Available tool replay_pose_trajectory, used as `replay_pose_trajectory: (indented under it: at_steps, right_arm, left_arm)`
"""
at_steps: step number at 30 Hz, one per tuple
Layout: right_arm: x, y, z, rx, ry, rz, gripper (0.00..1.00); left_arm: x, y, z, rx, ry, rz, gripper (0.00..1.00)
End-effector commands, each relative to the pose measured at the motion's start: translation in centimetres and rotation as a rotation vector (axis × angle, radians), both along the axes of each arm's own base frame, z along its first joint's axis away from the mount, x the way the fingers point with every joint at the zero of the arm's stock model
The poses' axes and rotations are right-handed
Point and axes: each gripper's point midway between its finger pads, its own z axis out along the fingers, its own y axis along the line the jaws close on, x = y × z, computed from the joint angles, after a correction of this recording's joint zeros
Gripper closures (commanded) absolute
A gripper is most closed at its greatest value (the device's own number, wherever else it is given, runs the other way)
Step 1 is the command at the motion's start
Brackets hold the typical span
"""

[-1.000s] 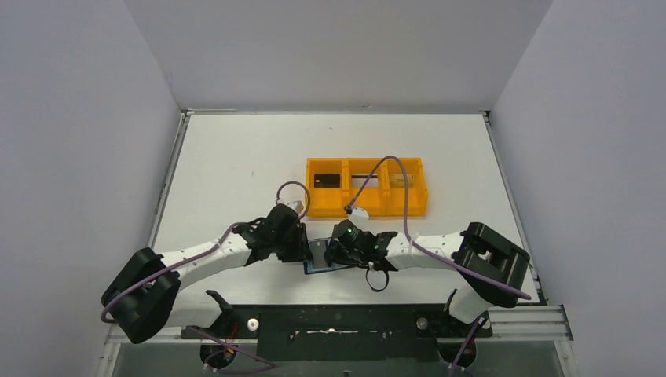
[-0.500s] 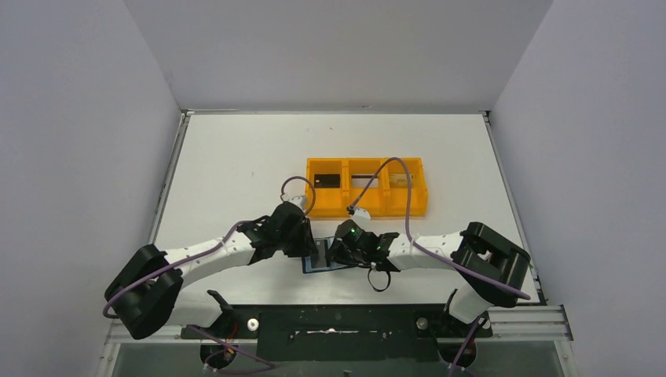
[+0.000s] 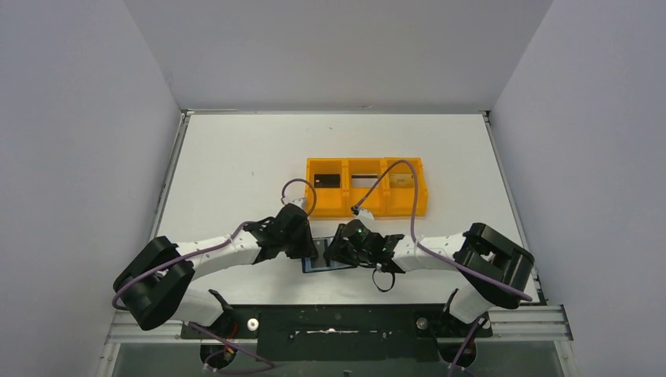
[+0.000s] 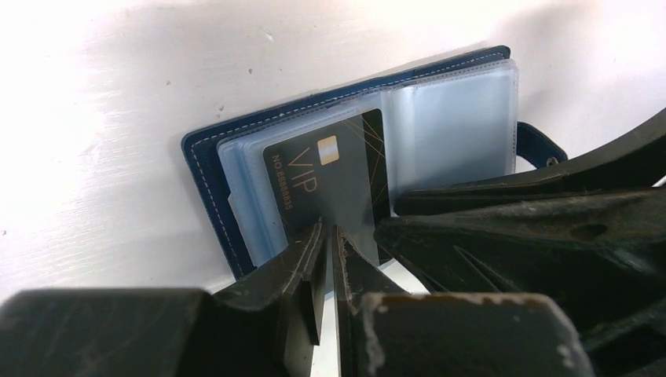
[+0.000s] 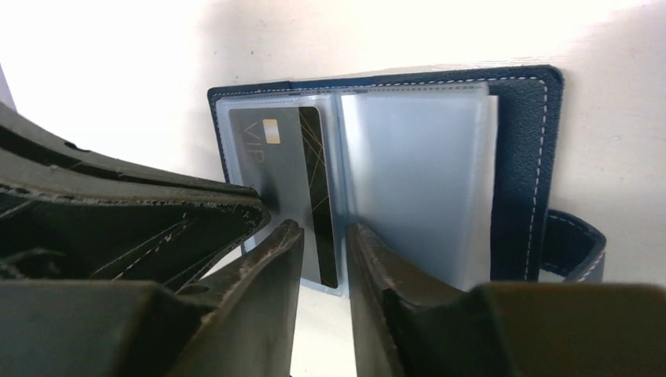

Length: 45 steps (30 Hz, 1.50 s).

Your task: Take the credit cards out of the card holder

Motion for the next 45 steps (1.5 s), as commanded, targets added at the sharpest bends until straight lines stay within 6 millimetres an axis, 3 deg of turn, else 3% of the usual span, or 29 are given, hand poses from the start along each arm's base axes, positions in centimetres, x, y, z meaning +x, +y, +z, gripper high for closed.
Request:
replay_pose_trajectory:
  at_steps: [1, 9, 13, 18, 24, 25, 28, 33, 37, 42, 45]
  right_arm:
    - [0.8, 0.4, 2.1, 0.07, -0.05, -0.014, 0.65]
    - [1.7, -0.4, 3.2, 0.024, -0.107, -0.037, 0.3]
    - [2.0, -0.5, 4.4, 0.067, -0.151, -0.061, 0.01]
    - [2.4, -0.8, 7.1, 0.177, -0.187, -0.13, 0.02]
    - [2.8, -1.5, 12.5, 0.347, -0.306, -0.159, 0.02]
    - [2.8, -1.8, 12.6, 0.318, -0.313, -0.154, 0.0]
    - [2.9, -1.4, 13.1, 0.3, -0.322, -0.128, 0.09]
    - [2.4, 0.3, 11.2, 0.267, -0.26, -0.074, 0.29]
    - [1.9, 1.6, 9.1, 0.217, -0.203, -0.026, 0.36]
    - [1.3, 2.8, 6.8, 0.178, -0.141, 0.019, 0.45]
    - [0.9, 3.4, 5.6, 0.166, -0.106, 0.044, 0.49]
  left_arm:
    - [-1.8, 3.2, -2.8, 0.127, 0.052, 0.024, 0.91]
    - [-1.8, 3.3, -2.7, 0.13, 0.043, 0.019, 0.92]
    - [-1.6, 3.2, -2.2, 0.116, 0.029, 0.021, 0.92]
    - [-1.5, 3.0, -1.5, 0.098, 0.011, 0.023, 0.92]
    - [-1.3, 2.8, -0.9, 0.077, -0.002, 0.034, 0.92]
    - [-1.2, 2.7, -0.8, 0.07, -0.005, 0.031, 0.92]
    - [-1.0, 2.3, -0.1, 0.049, -0.017, 0.034, 0.92]
    - [-0.1, 1.8, 1.8, -0.001, -0.064, 0.069, 0.88]
    - [0.4, 2.2, 3.6, -0.03, -0.112, 0.104, 0.84]
    - [0.3, 3.9, 3.6, -0.014, -0.122, 0.167, 0.79]
    - [0.0, 3.8, 3.4, -0.051, -0.11, 0.156, 0.78]
